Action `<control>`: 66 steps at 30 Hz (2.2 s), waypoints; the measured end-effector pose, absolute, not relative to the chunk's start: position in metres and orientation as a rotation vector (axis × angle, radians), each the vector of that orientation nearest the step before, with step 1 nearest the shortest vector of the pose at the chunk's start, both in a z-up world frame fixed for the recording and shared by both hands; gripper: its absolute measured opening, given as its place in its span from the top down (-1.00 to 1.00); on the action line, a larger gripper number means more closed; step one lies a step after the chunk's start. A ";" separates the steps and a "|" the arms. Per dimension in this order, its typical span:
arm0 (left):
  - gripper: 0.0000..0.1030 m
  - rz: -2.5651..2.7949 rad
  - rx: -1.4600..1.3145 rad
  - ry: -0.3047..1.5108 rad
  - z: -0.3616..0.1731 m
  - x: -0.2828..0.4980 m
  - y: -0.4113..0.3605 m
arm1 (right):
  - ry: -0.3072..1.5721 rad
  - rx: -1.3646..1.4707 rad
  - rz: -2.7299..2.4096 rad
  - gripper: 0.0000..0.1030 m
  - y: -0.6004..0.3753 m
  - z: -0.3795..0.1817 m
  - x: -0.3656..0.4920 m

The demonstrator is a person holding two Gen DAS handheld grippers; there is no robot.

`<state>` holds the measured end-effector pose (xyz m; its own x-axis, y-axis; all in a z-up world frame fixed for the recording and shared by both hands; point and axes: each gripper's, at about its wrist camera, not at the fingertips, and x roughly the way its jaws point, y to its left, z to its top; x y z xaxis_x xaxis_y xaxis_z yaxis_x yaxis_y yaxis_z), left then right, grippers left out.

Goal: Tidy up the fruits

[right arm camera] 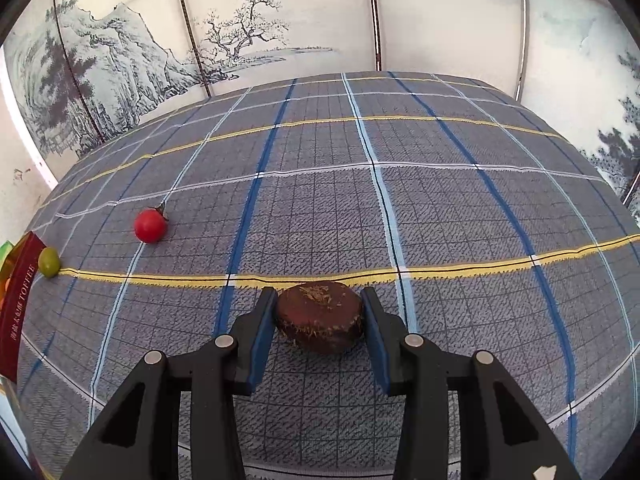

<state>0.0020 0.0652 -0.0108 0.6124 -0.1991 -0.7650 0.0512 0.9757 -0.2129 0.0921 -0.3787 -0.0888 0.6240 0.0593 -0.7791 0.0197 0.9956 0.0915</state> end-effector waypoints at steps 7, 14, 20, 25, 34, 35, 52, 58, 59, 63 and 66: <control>0.48 -0.060 -0.215 0.872 -0.018 0.003 0.111 | 0.900 0.079 0.015 0.25 -0.377 -0.088 0.093; 0.48 -0.041 -0.195 0.870 -0.027 0.013 0.117 | 0.902 0.067 0.011 0.25 -0.375 -0.088 0.093; 0.48 -0.024 -0.170 0.880 -0.035 0.029 0.116 | 0.904 0.061 0.009 0.25 -0.374 -0.089 0.094; 0.48 -0.016 -0.143 0.895 -0.044 0.039 0.112 | 0.905 0.051 0.008 0.25 -0.373 -0.090 0.095; 0.48 -0.007 -0.139 0.916 -0.056 0.052 0.109 | 0.907 0.042 0.005 0.25 -0.373 -0.091 0.097; 0.48 -0.004 -0.136 0.917 -0.057 0.053 0.109 | 0.907 0.042 0.005 0.25 -0.373 -0.091 0.097; 0.48 0.002 -0.110 0.934 -0.062 0.065 0.106 | 0.907 0.040 0.005 0.25 -0.372 -0.091 0.097; 0.48 0.000 -0.103 0.944 -0.064 0.072 0.107 | 0.907 0.039 0.005 0.25 -0.372 -0.091 0.097; 0.48 -0.002 -0.103 0.945 -0.064 0.073 0.107 | 0.907 0.039 0.005 0.25 -0.372 -0.092 0.097; 0.48 -0.006 -0.104 0.949 -0.064 0.076 0.107 | 0.907 0.039 0.005 0.25 -0.372 -0.092 0.098; 0.48 -0.008 -0.106 0.953 -0.064 0.076 0.107 | 0.907 0.039 0.005 0.25 -0.372 -0.092 0.098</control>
